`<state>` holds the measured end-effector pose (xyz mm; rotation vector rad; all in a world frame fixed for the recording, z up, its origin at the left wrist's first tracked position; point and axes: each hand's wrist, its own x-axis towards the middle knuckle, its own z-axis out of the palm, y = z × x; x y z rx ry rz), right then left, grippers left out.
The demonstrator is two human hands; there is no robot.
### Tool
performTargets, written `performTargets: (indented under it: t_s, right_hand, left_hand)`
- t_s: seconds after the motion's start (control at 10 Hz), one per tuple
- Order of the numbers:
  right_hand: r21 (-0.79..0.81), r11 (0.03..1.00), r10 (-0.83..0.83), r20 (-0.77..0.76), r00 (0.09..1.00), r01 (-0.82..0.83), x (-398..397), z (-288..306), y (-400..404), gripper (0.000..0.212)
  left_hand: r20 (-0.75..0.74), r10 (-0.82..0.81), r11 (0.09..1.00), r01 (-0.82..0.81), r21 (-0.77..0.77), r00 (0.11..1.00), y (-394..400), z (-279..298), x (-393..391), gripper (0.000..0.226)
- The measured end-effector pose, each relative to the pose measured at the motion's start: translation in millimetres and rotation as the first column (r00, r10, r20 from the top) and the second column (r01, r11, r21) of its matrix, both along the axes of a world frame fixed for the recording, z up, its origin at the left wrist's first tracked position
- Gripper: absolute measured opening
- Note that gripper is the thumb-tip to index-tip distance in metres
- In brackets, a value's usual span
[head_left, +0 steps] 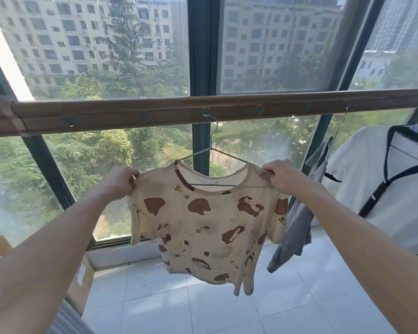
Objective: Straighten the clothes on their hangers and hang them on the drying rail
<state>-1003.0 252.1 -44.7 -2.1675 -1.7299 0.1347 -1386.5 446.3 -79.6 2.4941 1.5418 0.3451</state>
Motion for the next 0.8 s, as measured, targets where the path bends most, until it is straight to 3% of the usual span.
performTargets:
  t_s: [0.2, 0.4, 0.5, 0.6, 0.8]
  right_hand:
    - [0.003, 1.000, 0.006, -0.012, 1.000, -0.006, -4.3, 1.3, -0.8, 0.037]
    - [-0.005, 1.000, -0.004, -0.043, 0.999, 0.004, -6.1, -0.7, -3.8, 0.039]
    - [0.003, 1.000, -0.013, -0.067, 0.998, 0.013, -4.5, -2.6, -5.0, 0.018]
    - [0.003, 1.000, -0.007, -0.065, 0.998, 0.007, -4.2, -3.9, -6.8, 0.015]
    - [0.100, 0.995, -0.004, -0.161, 0.987, 0.020, -11.9, 3.3, -19.2, 0.016]
  left_hand:
    - [0.041, 0.036, 0.999, -0.037, 0.028, 0.999, 4.3, -3.0, 0.3, 0.016]
    - [0.010, 0.057, 0.997, -0.058, 0.052, 0.998, -6.4, 8.4, 17.1, 0.046]
    - [0.096, 0.001, 0.997, -0.007, 0.071, 0.995, -16.5, 22.0, 34.1, 0.042]
    - [0.260, -0.115, 0.991, 0.129, -0.040, 0.959, -34.6, 44.3, 55.6, 0.032]
    - [0.330, -0.325, 0.939, 0.343, 0.006, 0.886, -75.7, 82.4, 94.9, 0.020]
